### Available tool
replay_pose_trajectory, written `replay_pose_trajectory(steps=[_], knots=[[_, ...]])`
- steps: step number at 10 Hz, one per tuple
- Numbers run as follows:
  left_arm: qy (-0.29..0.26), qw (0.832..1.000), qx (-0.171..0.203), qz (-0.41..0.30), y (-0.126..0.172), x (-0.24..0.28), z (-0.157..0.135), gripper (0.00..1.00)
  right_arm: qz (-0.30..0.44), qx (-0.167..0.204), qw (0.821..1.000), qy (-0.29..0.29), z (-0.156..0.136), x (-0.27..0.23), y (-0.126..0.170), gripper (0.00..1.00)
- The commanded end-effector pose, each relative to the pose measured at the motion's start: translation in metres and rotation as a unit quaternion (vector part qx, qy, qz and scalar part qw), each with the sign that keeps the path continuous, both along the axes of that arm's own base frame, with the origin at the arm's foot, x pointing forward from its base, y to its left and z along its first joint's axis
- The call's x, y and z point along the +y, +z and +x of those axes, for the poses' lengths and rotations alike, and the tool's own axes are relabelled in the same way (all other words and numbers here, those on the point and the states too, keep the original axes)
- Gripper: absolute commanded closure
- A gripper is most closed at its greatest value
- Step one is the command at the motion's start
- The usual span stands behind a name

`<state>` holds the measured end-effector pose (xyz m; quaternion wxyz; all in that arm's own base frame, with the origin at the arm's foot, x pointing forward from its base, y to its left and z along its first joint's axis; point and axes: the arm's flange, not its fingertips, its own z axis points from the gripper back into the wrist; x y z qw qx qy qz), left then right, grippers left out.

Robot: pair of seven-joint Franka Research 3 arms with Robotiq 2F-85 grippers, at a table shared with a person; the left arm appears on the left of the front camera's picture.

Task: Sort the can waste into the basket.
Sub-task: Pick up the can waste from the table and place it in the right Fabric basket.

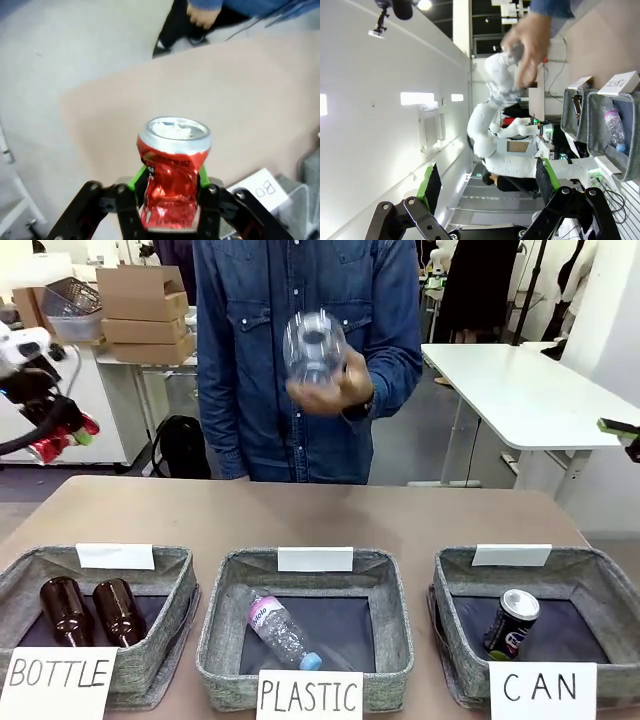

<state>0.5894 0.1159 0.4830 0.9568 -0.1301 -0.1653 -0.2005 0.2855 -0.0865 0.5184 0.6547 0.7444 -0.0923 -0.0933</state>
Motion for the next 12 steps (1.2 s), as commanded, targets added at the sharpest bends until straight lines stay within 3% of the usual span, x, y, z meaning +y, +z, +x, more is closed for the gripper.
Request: replay_pose_trajectory(steps=[1,3,4,12], knots=[[0.01,0.998,-0.06,0.014,0.013,-0.016,-0.092,1.0,-0.003,-0.003,1.0,0.0,-0.001,0.0,0.0,0.0],[-0.049,0.992,-0.113,-0.021,0.024,-0.017,-0.15,1.0,-0.003,-0.003,1.0,0.0,-0.001,0.0,0.0,0.0],[0.009,0.999,-0.049,0.003,0.034,-0.008,-0.087,1.0,-0.003,-0.003,1.0,0.0,-0.001,0.0,0.0,0.0],[0.009,0.999,-0.049,0.003,0.034,-0.008,-0.087,1.0,-0.003,-0.003,1.0,0.0,-0.001,0.0,0.0,0.0]])
